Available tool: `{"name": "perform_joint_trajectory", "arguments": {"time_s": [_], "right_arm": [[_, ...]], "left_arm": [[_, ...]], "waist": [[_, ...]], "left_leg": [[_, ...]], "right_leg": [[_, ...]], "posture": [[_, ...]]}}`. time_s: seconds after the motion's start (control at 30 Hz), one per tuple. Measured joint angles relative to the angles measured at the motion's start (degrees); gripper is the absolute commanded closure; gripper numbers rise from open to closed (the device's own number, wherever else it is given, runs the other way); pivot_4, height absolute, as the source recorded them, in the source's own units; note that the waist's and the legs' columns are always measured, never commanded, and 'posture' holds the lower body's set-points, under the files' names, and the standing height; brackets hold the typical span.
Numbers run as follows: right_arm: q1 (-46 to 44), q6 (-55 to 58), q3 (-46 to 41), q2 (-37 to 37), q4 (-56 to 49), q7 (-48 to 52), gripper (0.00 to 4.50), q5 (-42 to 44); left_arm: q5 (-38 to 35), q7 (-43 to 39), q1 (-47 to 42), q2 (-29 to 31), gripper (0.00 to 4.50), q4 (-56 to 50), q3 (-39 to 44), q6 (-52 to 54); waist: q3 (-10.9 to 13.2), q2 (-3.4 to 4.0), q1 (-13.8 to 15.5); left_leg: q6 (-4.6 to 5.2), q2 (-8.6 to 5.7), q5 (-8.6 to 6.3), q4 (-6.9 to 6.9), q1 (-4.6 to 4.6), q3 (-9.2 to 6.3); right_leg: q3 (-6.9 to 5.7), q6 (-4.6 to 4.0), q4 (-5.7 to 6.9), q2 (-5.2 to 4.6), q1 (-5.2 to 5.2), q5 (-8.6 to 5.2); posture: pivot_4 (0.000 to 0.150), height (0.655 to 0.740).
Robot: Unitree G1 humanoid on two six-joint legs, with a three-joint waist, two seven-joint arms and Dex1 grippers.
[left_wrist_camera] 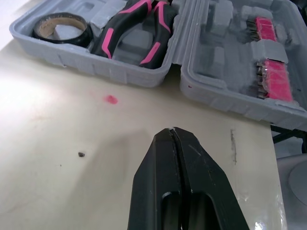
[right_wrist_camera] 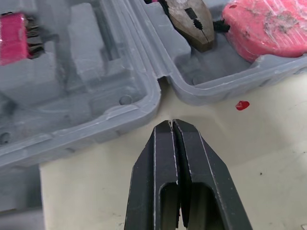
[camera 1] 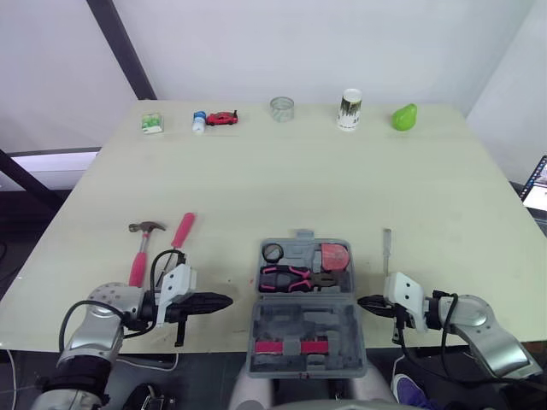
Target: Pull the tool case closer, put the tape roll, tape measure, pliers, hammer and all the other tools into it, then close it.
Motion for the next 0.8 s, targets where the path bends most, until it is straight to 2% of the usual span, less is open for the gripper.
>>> {"name": "perform_joint_trajectory", "arguments": {"time_s": [0.57,0.8], "right_arm": [[-1.7,-1.0,1.6,1.5,2.4,0.0,4.45,-1.7],[-2.0,-1.1,1.7,1.7,2.6,-0.1,4.45,-1.8]], "left_arm": [[0.8,-0.8,-2.8,-2.1,4.5,0.4,-4.0,3.5],[2.8,-0.7,-5.8,-3.2,4.5,4.5,-5.1,2.1]], "waist": [[0.0,0.0,0.0],[0.0,0.0,0.0]], "left_leg": [[0.0,0.0,0.0,0.0,0.0,-0.03],[0.0,0.0,0.0,0.01,-0.01,-0.04]], "right_leg": [[-0.01,0.0,0.02,0.03,0.01,0.0],[-0.02,0.0,0.02,0.04,0.01,0.01]], "posture": [[0.15,0.74],[0.15,0.74]]}}
